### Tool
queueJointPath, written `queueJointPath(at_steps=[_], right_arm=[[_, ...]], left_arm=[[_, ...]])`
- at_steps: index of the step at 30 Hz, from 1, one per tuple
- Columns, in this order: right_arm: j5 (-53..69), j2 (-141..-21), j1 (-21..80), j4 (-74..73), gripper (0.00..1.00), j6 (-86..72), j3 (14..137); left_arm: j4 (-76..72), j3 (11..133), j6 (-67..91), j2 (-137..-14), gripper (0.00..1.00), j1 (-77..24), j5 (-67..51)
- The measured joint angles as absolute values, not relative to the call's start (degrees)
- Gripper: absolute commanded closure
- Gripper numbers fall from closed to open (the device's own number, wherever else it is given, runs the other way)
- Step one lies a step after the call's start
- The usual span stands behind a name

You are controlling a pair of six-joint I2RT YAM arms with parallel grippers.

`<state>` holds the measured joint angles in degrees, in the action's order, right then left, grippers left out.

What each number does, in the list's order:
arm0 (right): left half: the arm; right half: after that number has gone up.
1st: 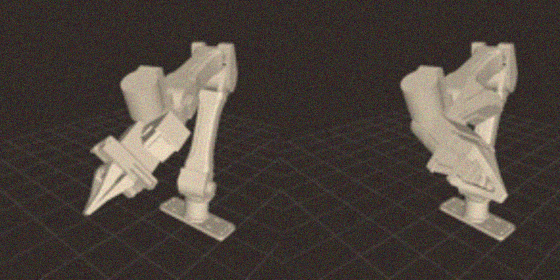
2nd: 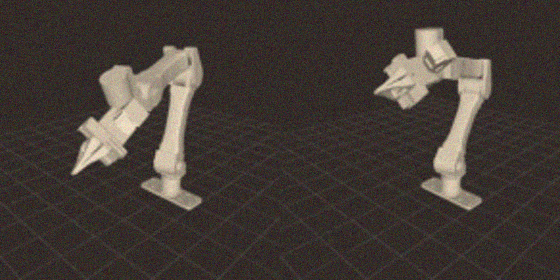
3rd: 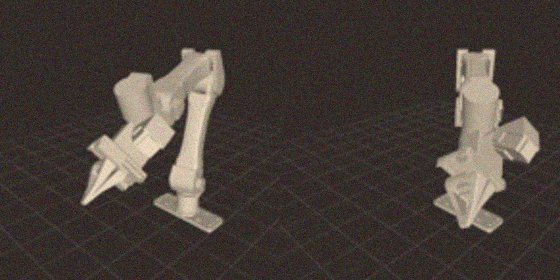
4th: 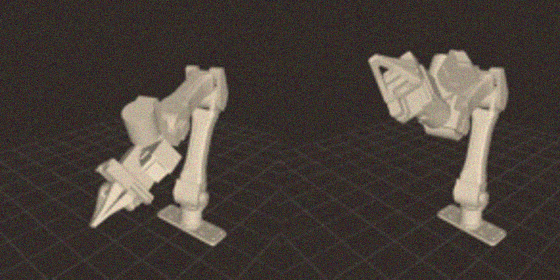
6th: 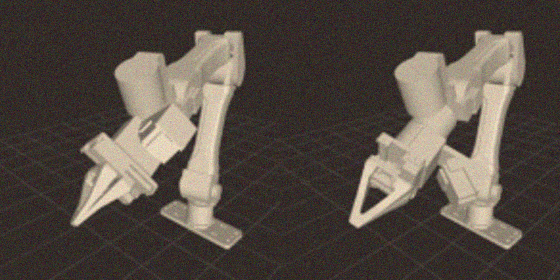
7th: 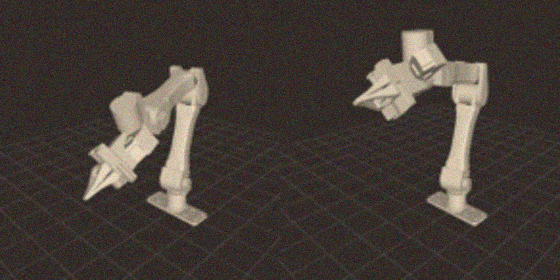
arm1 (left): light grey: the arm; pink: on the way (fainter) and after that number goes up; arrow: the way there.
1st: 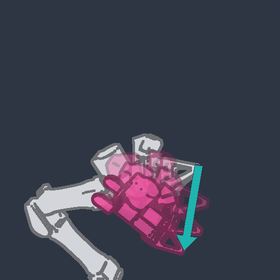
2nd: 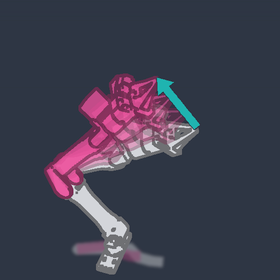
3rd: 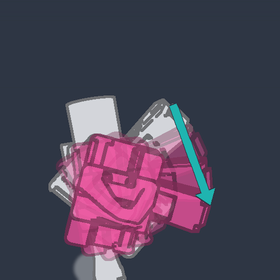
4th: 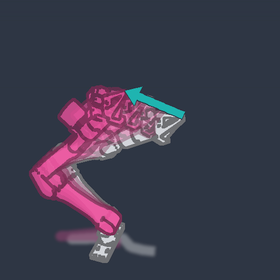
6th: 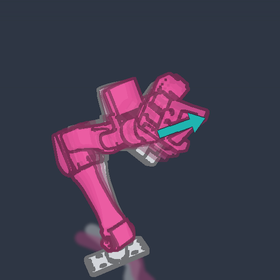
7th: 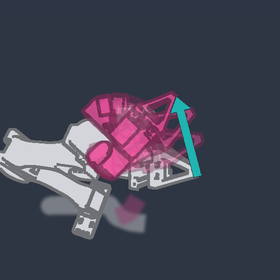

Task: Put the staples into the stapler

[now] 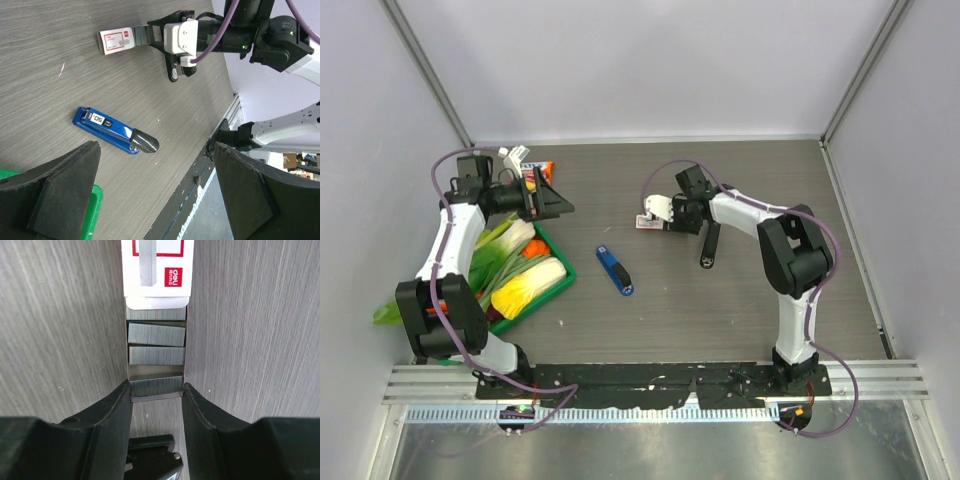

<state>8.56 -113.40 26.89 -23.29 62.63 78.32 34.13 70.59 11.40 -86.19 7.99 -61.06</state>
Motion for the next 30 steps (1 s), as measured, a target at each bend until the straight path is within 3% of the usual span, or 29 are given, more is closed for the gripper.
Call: queueJointPath(at_steps=[13, 22, 30], right_arm=[[6.5, -119.4, 26.9, -26.6, 0.32, 68.2, 86.8], [2.9, -119.5, 26.8, -22.6, 0.31, 68.3, 86.5], [-0.7, -115.3, 26.8, -11.7, 0.31, 64.4, 77.3]], left_arm=[[33.1, 68.9, 11.6, -86.2, 0.00, 8.3, -61.4], [32.4, 68.0, 11.9, -86.2, 0.00, 8.4, -61.9], [31.5, 67.6, 12.9, -86.3, 0.00, 8.4, -62.3]])
